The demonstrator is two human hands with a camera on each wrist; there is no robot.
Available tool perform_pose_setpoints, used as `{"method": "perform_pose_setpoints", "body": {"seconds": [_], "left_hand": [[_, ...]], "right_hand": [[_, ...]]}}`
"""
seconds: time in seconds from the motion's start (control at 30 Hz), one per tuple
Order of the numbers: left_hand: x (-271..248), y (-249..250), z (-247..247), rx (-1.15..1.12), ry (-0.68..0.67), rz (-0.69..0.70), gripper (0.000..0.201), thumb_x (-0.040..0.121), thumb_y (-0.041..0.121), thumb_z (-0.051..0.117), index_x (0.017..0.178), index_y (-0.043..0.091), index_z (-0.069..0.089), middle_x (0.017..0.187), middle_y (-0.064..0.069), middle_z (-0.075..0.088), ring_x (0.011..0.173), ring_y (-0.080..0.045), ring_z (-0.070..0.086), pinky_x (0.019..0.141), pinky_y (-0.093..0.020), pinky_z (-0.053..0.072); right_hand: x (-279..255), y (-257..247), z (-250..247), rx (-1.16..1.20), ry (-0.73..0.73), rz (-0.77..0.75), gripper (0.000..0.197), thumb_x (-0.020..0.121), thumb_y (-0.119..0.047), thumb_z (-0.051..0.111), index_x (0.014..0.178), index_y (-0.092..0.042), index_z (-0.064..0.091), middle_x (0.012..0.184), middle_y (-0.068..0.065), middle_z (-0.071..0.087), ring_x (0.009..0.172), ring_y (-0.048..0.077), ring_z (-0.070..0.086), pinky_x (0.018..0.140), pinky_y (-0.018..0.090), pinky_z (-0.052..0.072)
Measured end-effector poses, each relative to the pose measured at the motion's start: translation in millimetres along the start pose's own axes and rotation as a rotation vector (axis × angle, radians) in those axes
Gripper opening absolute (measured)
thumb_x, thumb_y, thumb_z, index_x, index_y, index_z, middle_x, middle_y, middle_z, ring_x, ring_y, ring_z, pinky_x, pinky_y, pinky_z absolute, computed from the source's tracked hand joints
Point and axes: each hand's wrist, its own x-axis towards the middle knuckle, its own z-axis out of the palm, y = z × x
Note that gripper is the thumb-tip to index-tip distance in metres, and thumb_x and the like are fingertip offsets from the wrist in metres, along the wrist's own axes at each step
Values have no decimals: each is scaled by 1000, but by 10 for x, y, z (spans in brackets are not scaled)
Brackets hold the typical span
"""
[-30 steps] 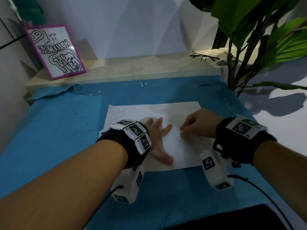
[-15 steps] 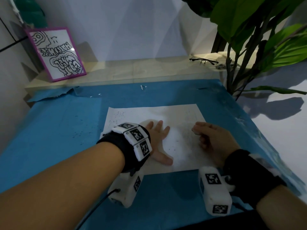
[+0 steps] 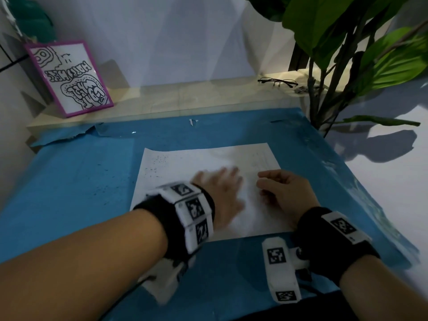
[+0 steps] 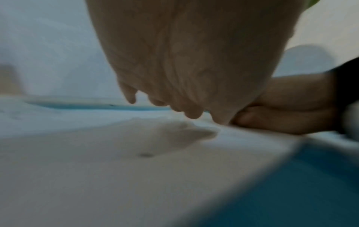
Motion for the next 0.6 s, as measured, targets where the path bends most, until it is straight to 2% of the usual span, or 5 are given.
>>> {"method": "perform_pose_setpoints", "body": {"seconds": [0.1,0.17,0.27,0.4,0.6], "left_hand": [[-276,225,64,-83,-80,385,73,83,42,11,153,20,9,160,-2,3,146,-19,5,116,-47,6],[-238,14,54,-48,-102,268,64,93,40,15,153,20,12,160,-6,7,145,-25,11,116,-46,14],[-159,-393,-100,16,-108,-216,62,101,44,22,153,18,-1,160,-1,-9,147,-24,-1,117,-46,11],[-244,-283,-229,-103,-251,5,68,99,55,24,150,30,-12,157,5,-22,146,-20,-14,113,-40,-6],[-226,-168,-200,-109,-317,-61,81,92,62,36,148,36,-17,156,-5,-26,144,-32,-17,114,-46,-3]], "right_hand": [[-7,11,-2,-64,-14,-45,10,80,-3,68,87,-11,69,62,4,61,47,7,52,48,15,47],[-19,16,-7,-90,-19,-39,8,81,-8,69,88,-13,69,62,1,60,46,7,51,48,16,47],[-58,6,6,-159,-36,-40,6,81,-17,71,87,-16,72,61,-2,60,44,5,49,47,15,46],[-82,-53,24,-285,-84,-72,6,83,-22,69,88,-23,71,71,-5,63,55,6,52,53,13,46],[-190,-200,125,-601,-326,-112,12,73,-21,77,83,-19,72,79,-4,65,69,4,55,61,13,41]]}}
